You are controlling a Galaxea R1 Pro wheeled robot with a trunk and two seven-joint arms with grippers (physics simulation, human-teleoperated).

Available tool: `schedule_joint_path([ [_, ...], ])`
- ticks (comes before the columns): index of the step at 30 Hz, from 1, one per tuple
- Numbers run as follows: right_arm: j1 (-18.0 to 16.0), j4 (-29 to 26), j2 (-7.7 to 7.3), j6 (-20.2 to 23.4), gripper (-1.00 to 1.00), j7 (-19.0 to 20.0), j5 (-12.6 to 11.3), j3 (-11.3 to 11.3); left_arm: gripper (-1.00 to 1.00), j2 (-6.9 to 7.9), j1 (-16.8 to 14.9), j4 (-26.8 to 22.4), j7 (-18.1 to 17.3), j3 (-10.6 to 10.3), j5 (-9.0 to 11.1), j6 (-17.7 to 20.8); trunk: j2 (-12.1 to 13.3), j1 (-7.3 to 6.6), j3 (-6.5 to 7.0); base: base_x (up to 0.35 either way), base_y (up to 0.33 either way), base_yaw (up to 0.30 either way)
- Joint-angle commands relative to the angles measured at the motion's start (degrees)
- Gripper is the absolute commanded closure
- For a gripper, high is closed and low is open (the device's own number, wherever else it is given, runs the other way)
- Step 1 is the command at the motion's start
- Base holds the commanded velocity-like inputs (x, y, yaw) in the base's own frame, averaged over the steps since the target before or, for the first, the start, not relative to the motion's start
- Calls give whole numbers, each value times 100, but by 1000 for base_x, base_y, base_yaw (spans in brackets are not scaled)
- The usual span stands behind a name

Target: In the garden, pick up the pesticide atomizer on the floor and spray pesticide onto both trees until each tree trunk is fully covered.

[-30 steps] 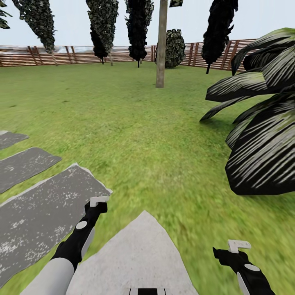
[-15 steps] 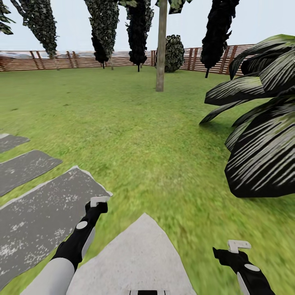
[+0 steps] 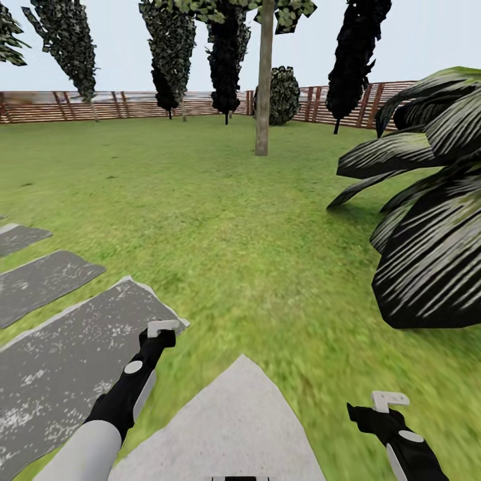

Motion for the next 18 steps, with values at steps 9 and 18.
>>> schedule_joint_path([
  [9, 0, 0, 0, -3, -100, 0, -1, 0, 100, 0, 0, 0, -5, 0, 0, 0, 0, 0, 83, 9, 300, 0],
  [18, 0, 0, 2, -4, -100, 0, -1, 0, 100, 0, 0, 0, -2, 0, 0, 4, 0, 0, 165, 0, 306, 0],
])
